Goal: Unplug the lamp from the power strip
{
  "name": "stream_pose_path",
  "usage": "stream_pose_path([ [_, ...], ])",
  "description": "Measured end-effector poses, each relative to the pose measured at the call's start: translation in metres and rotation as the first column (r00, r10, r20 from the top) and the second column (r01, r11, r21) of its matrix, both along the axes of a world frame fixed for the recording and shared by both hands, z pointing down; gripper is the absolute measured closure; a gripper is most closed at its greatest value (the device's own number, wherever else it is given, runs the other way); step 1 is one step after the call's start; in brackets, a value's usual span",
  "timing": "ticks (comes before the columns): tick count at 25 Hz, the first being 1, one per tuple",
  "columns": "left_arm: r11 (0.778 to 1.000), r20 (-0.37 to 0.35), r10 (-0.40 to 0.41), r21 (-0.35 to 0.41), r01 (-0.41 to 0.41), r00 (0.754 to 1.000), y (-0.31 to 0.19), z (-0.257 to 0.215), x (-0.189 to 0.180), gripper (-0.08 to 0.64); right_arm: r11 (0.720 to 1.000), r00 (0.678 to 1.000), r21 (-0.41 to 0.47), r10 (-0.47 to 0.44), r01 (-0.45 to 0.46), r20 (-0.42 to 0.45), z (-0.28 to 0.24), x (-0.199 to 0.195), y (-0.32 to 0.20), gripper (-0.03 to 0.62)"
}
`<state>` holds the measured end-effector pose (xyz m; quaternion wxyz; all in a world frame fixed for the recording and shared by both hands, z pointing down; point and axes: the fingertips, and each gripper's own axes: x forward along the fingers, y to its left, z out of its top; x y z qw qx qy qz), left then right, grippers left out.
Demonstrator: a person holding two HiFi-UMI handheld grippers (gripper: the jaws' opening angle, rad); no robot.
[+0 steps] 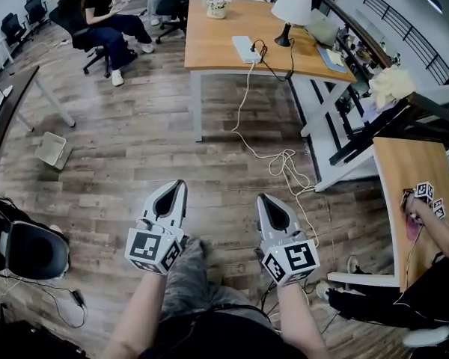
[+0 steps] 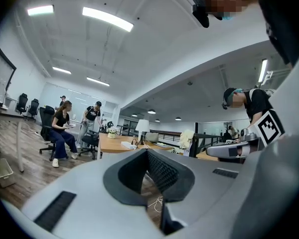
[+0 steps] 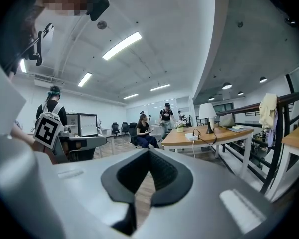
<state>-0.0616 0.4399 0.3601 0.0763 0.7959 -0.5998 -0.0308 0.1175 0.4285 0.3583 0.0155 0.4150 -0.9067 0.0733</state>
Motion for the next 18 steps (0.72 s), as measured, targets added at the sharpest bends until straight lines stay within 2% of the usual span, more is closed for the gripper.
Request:
stream_pose_path([
  [7,1.0,-0.01,0.0,-0.009,0.0,1.0,-0.05,0.009,-0.01,0.565,1.0,1.0,-0.006,0.005,-0.005,0.011,0.001,-0.009,-0.049,0.584],
  [12,0.999,0.012,0.024,0.027,-0.024,1.0,-0.105,0.0,-0.016,0.565,1.0,1.0,-0.004,0.008,-0.008,0.011,0.001,-0.02,-0.099,0.584],
  [18,0.998,0.006,0.062,0.016,-0.062,0.998,-0.174,-0.001,-0.024,0.565,0.999,0.999,-0.028,0.021,-0.019,0.041,0.0,-0.035,-0.158,0.584],
])
